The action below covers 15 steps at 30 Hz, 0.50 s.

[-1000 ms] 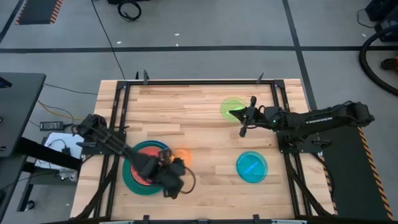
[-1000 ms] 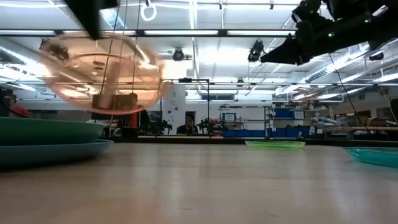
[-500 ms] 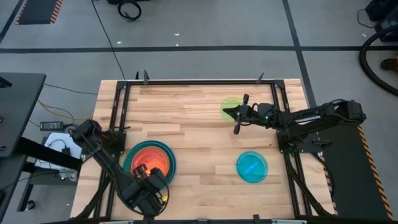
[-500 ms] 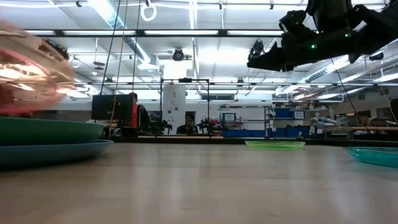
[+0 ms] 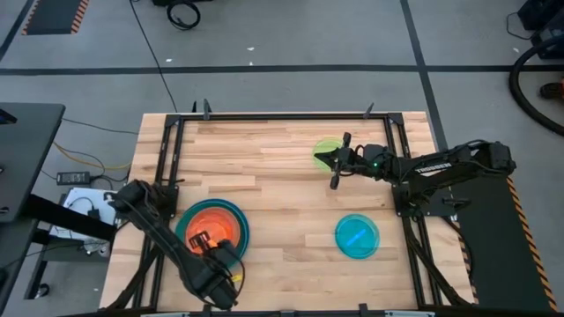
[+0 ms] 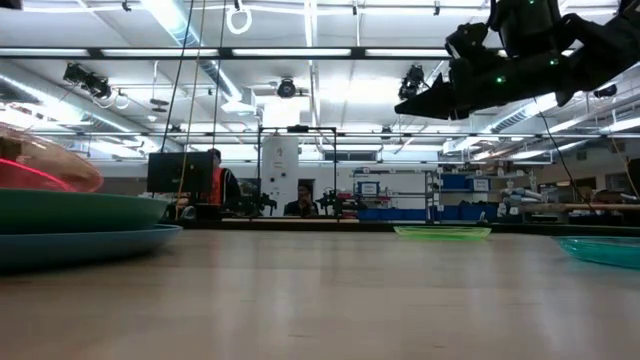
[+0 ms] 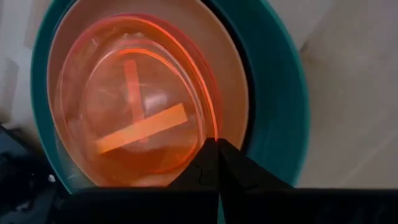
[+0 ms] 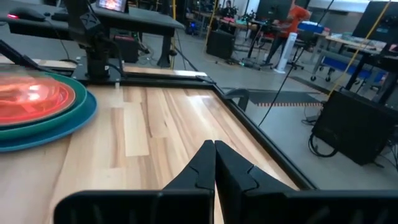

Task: Stack plastic plates
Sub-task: Stack the light orange plate on top of the pink plate, then stack the light green plate on top of the light orange plate

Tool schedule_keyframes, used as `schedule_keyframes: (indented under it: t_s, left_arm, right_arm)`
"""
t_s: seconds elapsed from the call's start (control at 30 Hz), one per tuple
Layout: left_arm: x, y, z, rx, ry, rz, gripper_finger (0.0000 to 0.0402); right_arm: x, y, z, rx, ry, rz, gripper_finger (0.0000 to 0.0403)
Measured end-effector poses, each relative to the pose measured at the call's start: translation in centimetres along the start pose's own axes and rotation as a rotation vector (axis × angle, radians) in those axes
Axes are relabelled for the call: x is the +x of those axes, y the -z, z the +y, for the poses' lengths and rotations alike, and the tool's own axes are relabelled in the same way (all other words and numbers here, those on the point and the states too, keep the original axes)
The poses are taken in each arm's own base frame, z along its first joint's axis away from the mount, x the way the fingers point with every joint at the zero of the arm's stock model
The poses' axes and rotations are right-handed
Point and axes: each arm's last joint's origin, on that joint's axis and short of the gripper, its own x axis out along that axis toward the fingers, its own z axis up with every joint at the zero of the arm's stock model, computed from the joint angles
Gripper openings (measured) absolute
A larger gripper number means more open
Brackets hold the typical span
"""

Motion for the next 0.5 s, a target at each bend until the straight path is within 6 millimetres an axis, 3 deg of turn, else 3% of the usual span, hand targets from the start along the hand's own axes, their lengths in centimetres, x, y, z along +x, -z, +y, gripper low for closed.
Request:
schedule_keyframes:
  t_s: [0.23, 0.5]
  left_arm:
    - [1.3, -0.6, -0.3, 0.068, -0.059, 0.021, 0.0008]
    - [1.5, -1.5, 0.0, 0.036, -0.059, 0.035, 0.0106]
  right_arm:
    - [0.0, 0.6, 0.1, 0.014, -0.015, 0.066, 0.0009]
    - [-0.1, 1.3, 0.3, 0.011, -0.044, 0.129, 0.0009]
